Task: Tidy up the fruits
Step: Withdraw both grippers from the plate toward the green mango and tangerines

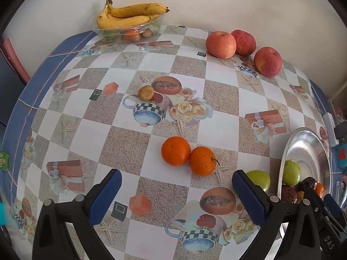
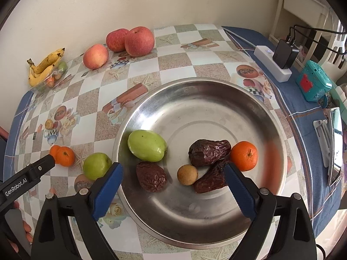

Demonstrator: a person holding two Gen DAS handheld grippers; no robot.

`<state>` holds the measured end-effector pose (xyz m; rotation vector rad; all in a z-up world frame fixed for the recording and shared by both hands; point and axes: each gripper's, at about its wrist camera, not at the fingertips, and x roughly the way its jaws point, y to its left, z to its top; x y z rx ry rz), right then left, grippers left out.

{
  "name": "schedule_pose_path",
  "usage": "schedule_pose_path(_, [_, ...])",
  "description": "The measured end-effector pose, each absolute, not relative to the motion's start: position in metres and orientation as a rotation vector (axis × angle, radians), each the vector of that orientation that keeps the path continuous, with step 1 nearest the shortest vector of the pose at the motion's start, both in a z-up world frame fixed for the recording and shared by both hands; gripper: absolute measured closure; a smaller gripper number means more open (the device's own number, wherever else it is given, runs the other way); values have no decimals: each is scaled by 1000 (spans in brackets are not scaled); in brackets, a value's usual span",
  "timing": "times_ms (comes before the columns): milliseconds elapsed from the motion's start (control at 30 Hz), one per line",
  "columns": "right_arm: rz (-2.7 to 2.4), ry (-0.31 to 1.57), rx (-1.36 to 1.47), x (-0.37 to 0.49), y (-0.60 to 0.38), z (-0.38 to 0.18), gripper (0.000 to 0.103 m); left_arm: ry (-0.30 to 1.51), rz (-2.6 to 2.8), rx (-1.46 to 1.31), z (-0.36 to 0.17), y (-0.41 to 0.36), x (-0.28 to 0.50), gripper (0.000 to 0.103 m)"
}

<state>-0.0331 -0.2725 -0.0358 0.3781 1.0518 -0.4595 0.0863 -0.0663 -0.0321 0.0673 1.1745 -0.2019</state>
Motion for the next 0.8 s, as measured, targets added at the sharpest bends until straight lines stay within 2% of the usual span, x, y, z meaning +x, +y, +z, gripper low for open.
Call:
schedule_pose_path(367, [-423, 992, 299, -25, -259, -26, 9, 995, -141, 70, -5, -45, 101, 0])
schedule_pose_path(800, [-168, 945, 282, 1, -210, -15, 9, 996, -185, -77, -2, -11, 125, 0])
